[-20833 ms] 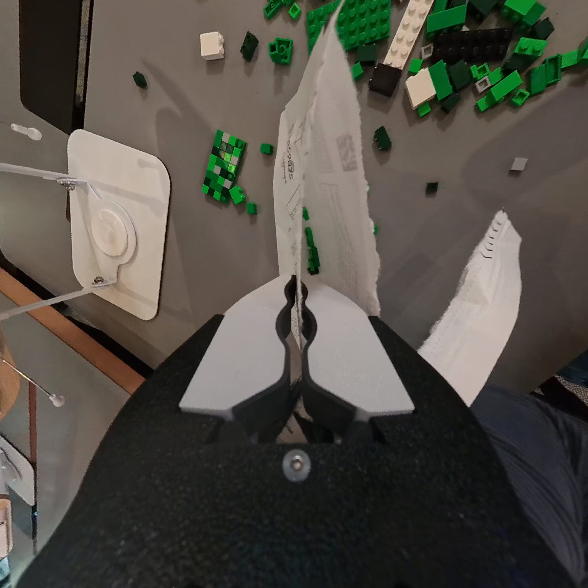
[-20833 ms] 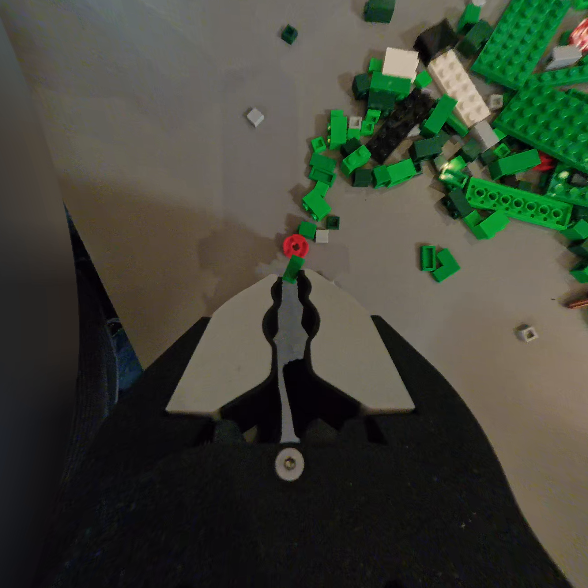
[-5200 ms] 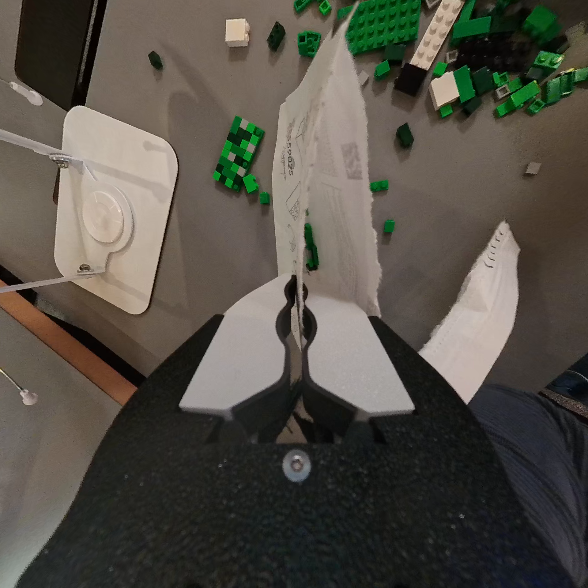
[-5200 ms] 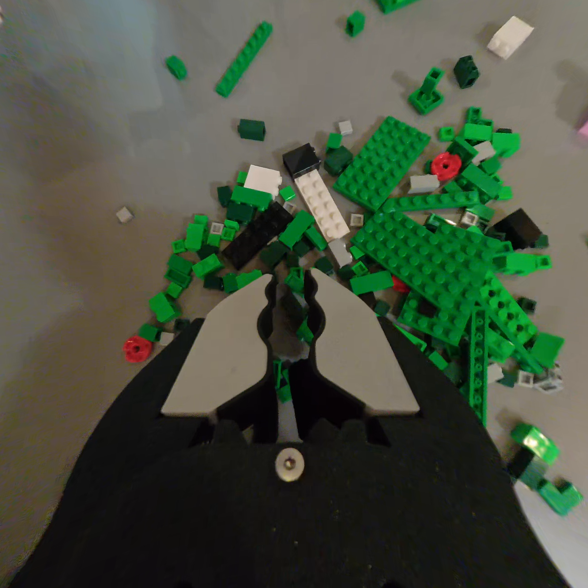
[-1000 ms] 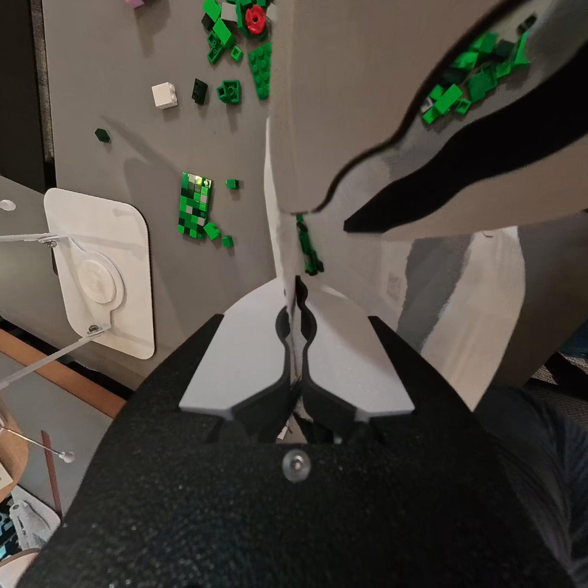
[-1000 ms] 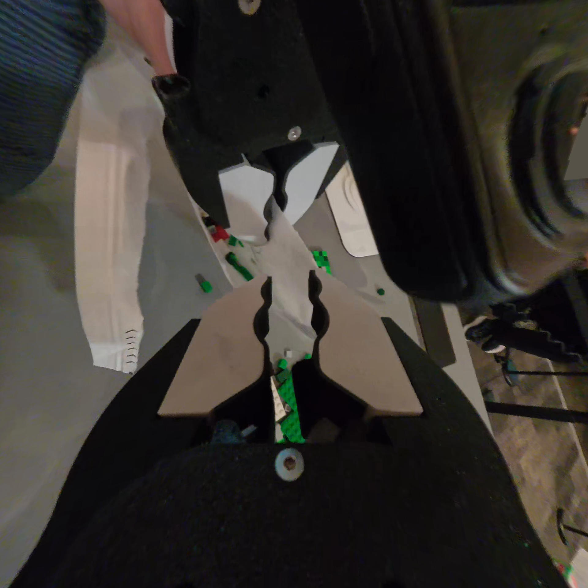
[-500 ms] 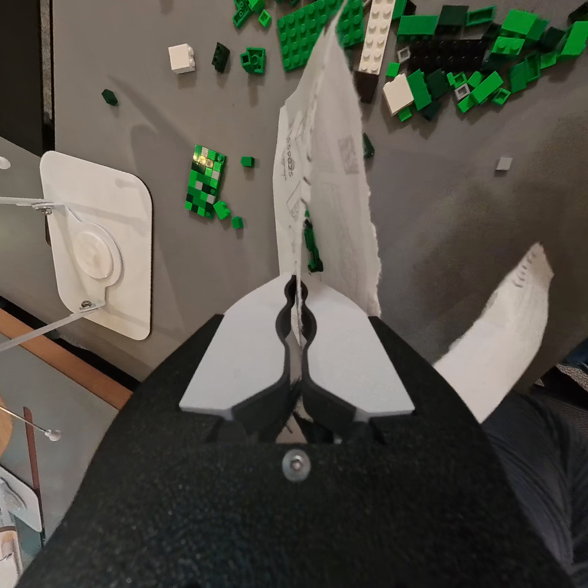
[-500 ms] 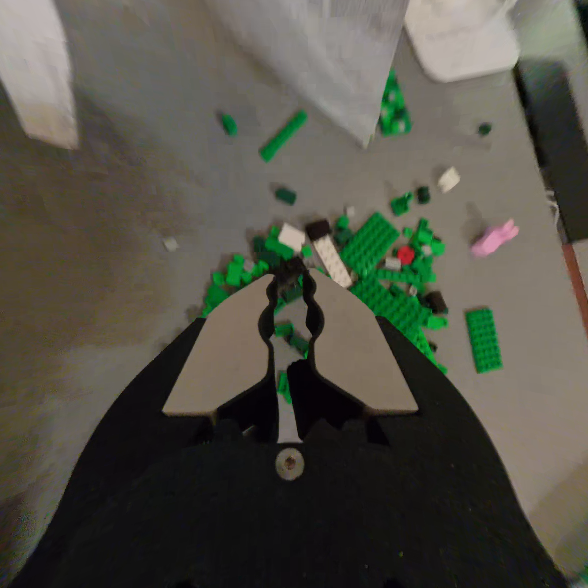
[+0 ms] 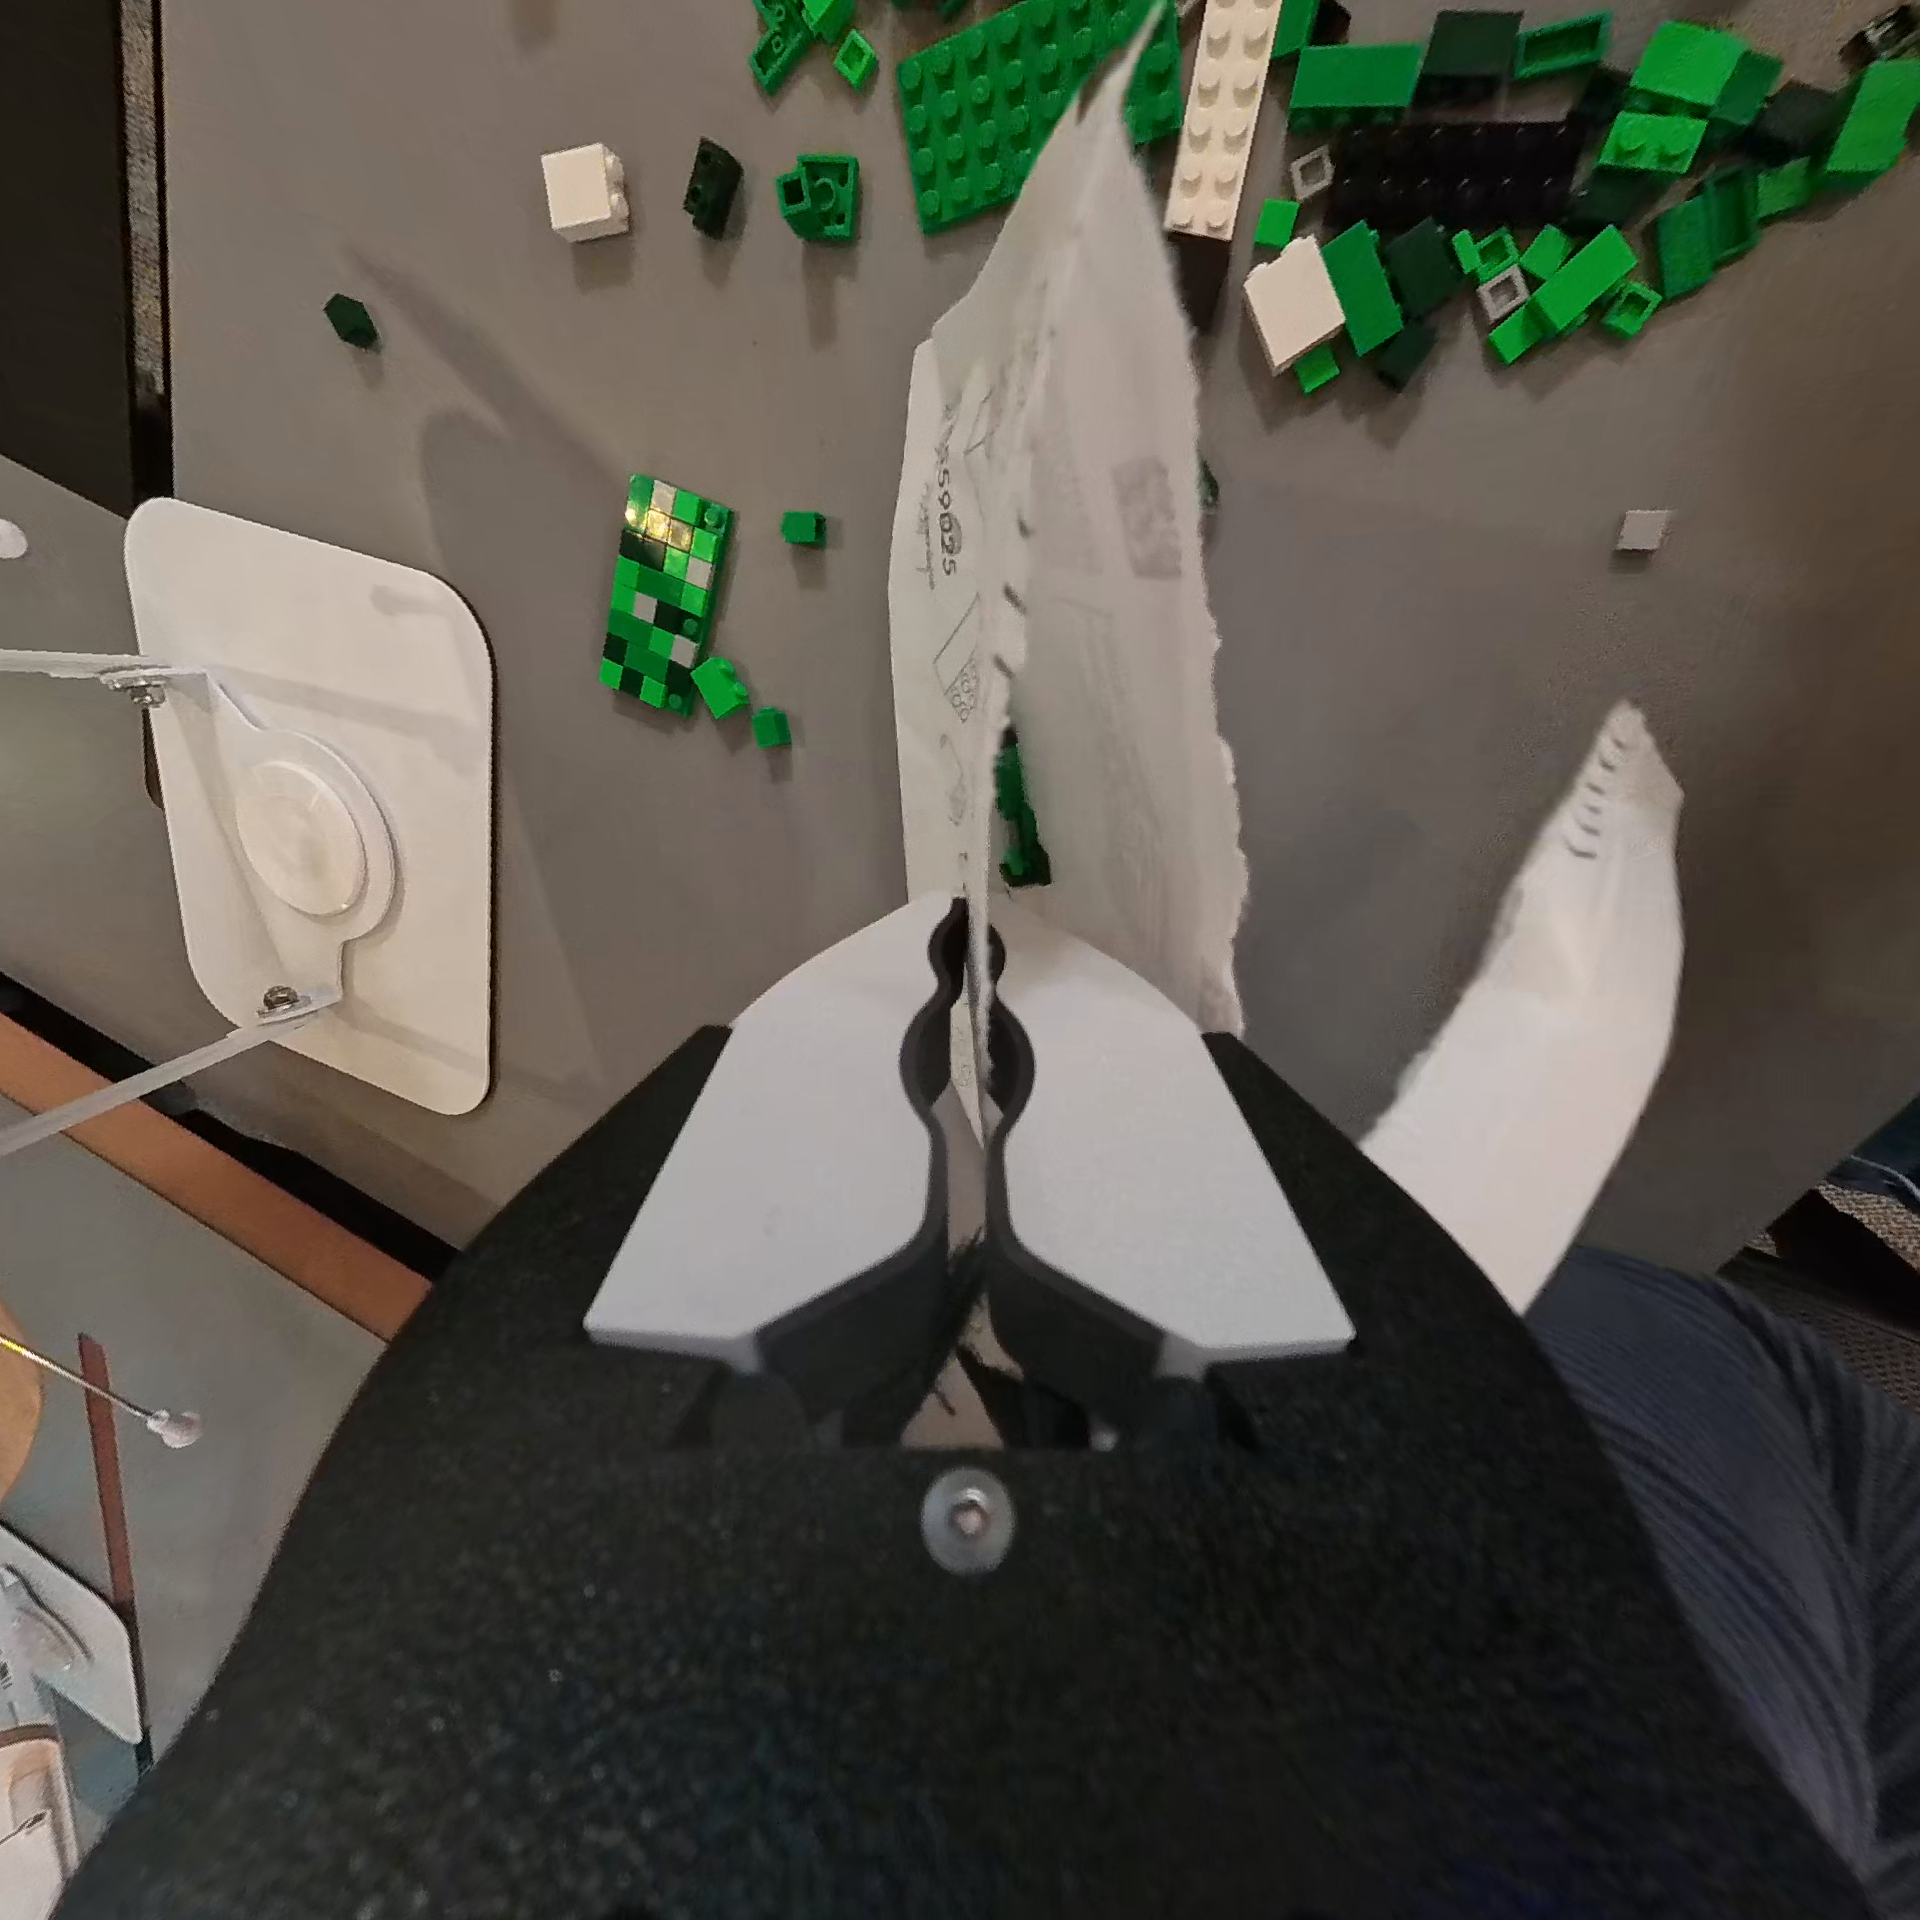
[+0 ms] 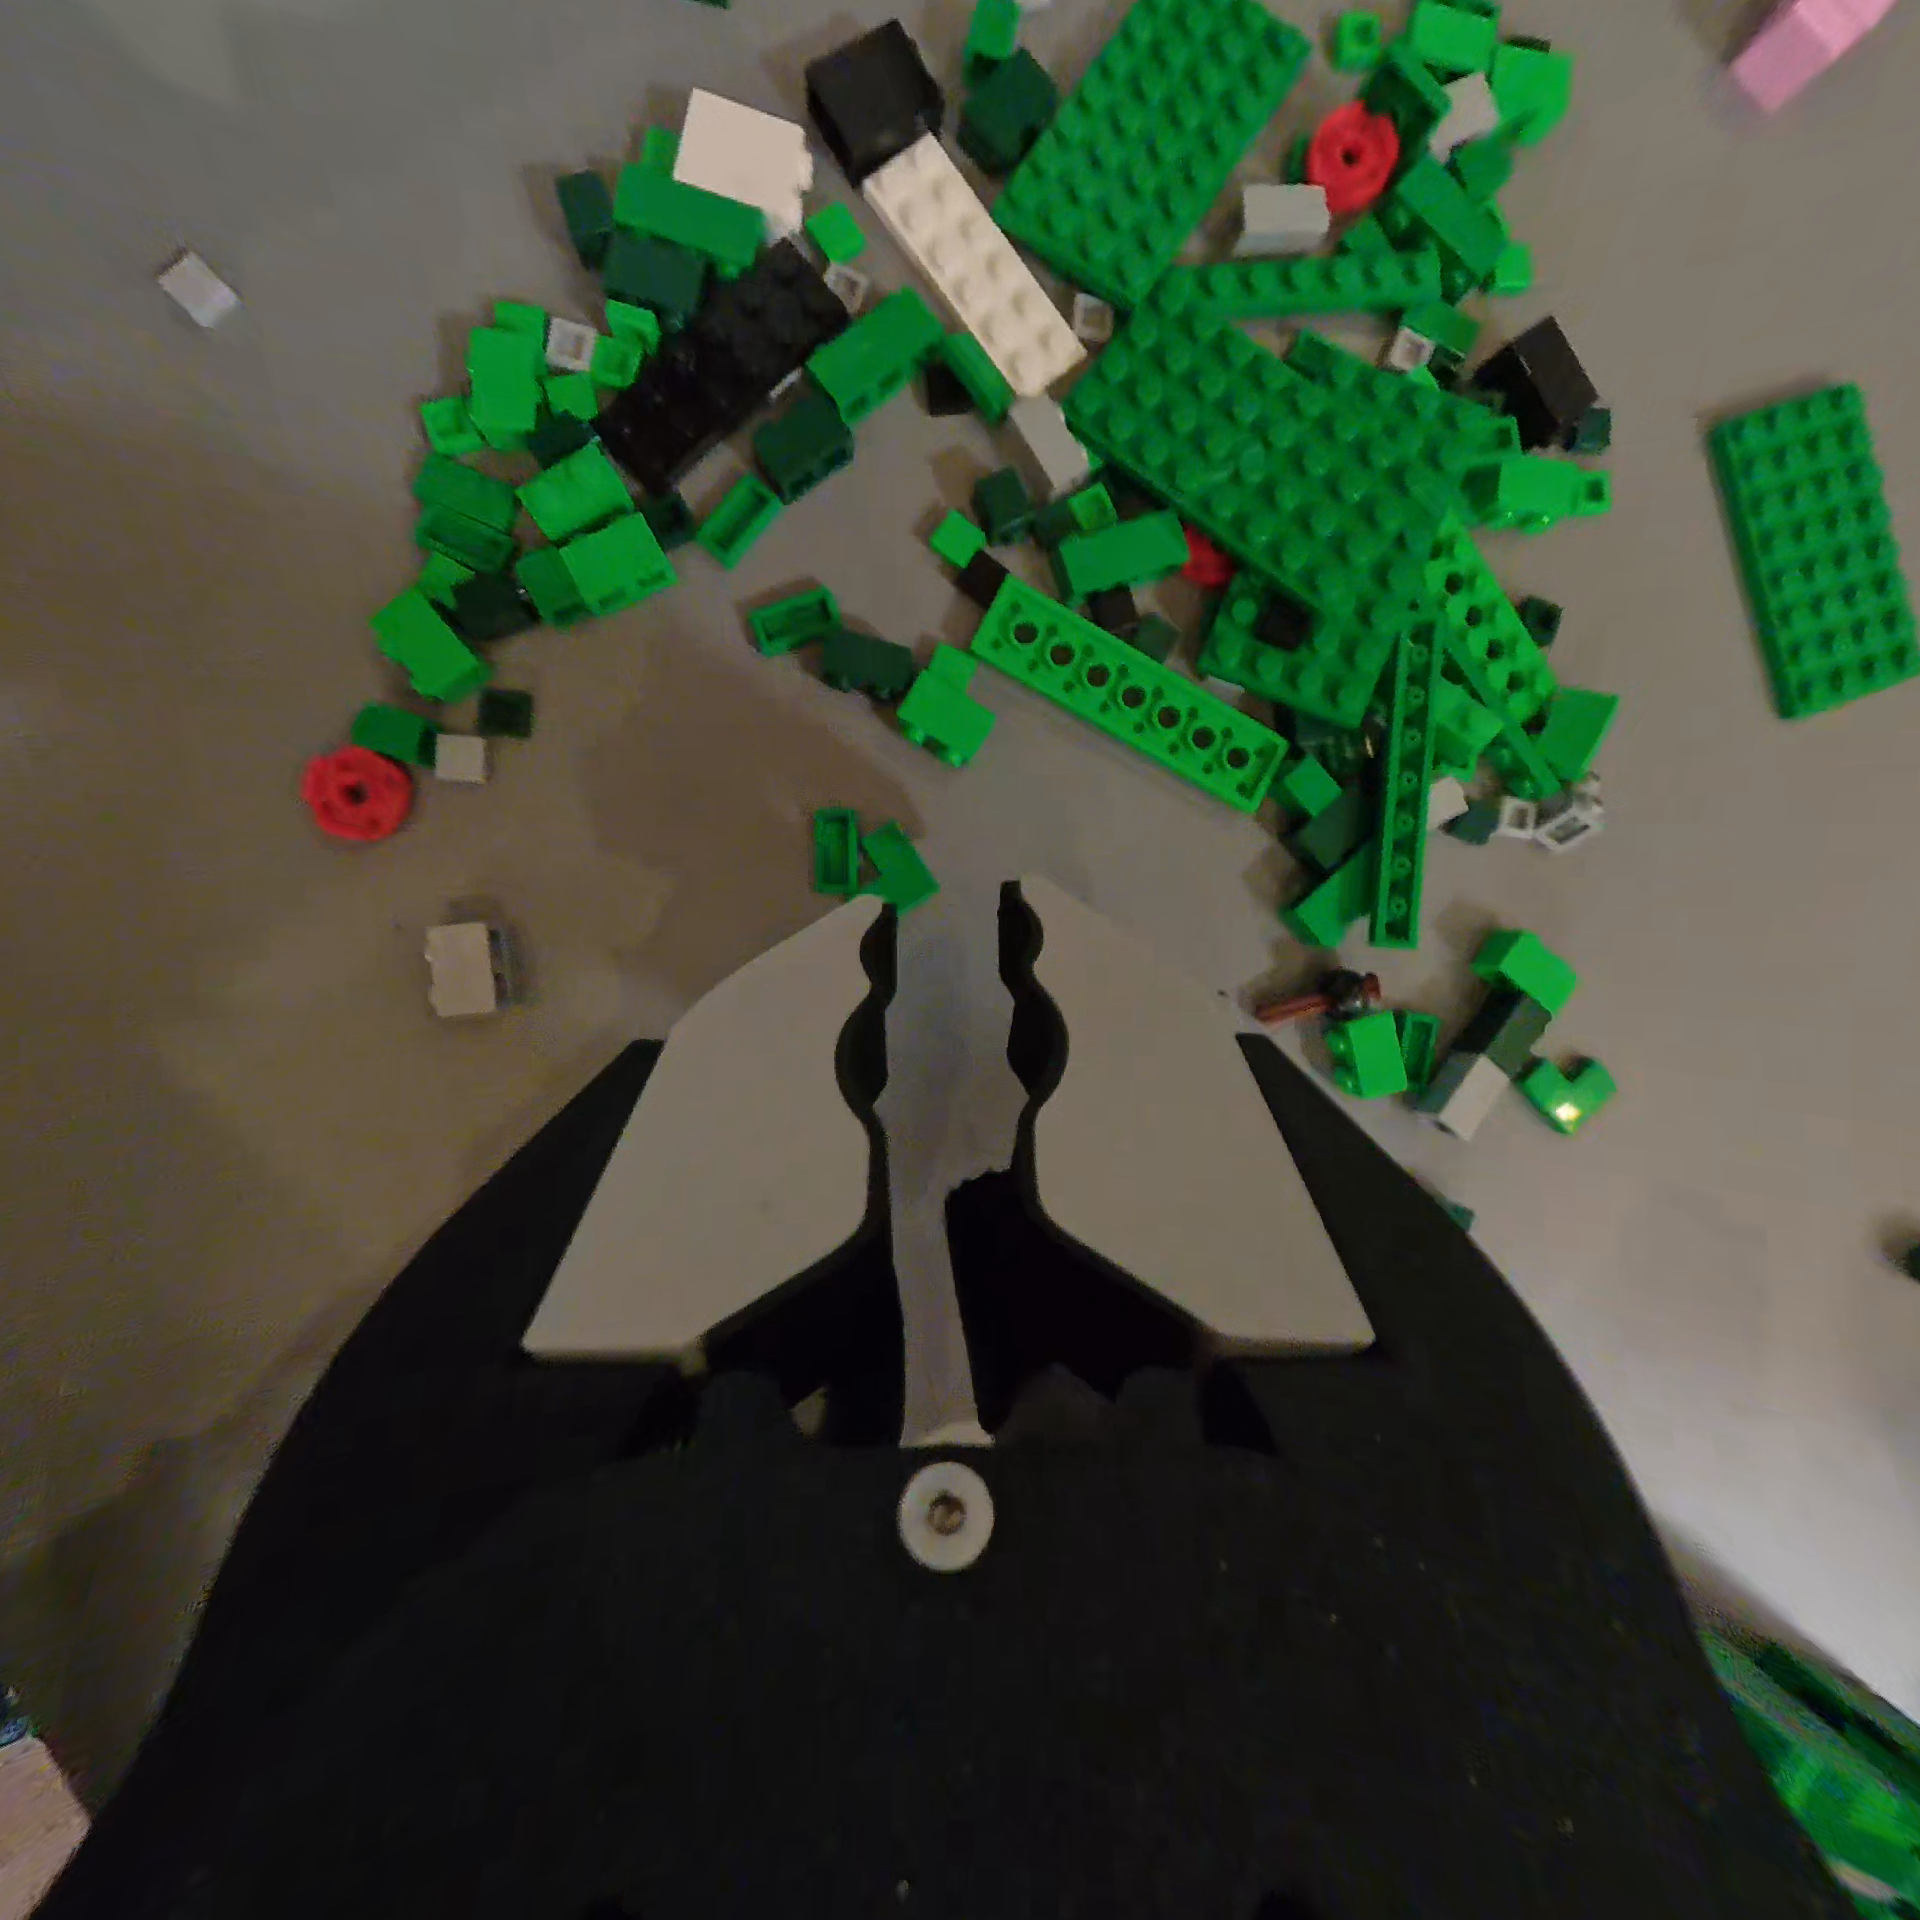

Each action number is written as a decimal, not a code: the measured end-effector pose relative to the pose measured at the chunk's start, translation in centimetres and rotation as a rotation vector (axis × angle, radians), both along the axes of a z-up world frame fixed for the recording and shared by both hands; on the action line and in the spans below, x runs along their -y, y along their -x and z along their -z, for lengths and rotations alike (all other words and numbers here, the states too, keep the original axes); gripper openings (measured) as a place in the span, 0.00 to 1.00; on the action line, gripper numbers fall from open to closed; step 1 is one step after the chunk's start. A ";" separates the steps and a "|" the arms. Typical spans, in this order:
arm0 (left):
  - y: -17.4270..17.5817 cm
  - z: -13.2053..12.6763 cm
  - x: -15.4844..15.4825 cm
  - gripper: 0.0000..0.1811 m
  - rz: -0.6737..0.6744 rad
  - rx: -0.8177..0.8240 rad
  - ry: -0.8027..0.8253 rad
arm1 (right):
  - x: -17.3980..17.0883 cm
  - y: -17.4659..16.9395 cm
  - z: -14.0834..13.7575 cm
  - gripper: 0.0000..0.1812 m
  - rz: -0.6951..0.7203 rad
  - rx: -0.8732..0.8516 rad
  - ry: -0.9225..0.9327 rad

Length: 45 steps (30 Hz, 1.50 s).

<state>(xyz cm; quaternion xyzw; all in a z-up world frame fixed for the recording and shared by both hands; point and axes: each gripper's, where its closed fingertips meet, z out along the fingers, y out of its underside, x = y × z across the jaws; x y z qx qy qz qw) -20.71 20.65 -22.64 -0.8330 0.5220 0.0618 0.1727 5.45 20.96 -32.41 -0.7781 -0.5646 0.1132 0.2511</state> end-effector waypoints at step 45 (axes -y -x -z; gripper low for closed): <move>-1.4 0.3 0.5 0.00 0.059 -0.026 0.011 | 5.6 6.6 0.0 0.04 -0.326 -0.053 0.148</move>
